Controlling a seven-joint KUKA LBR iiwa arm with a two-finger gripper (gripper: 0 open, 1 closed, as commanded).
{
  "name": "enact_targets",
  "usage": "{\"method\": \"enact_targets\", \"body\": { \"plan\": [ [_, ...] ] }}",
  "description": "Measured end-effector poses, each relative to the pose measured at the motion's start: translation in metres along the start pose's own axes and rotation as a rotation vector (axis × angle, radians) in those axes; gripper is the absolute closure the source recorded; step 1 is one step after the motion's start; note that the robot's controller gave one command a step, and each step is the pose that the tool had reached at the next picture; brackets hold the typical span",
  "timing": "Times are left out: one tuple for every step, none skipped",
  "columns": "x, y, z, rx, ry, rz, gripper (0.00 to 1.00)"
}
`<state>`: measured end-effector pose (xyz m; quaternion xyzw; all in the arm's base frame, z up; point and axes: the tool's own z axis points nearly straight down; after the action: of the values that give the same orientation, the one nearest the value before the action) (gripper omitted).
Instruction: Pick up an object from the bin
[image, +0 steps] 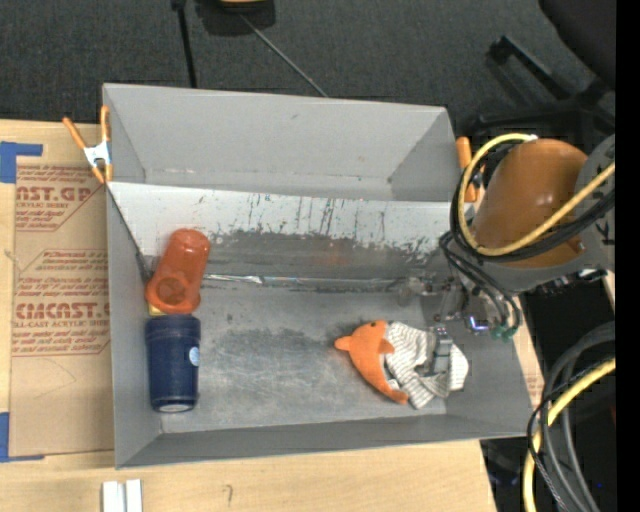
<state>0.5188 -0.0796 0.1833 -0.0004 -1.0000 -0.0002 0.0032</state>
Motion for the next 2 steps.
{"method": "enact_targets", "body": {
  "plan": [
    [-0.002, 0.0, -0.004, 0.001, -0.008, -0.001, 0.0],
    [-0.04, 0.009, 0.063, 0.002, -0.013, -0.093, 0.0]
  ]
}}
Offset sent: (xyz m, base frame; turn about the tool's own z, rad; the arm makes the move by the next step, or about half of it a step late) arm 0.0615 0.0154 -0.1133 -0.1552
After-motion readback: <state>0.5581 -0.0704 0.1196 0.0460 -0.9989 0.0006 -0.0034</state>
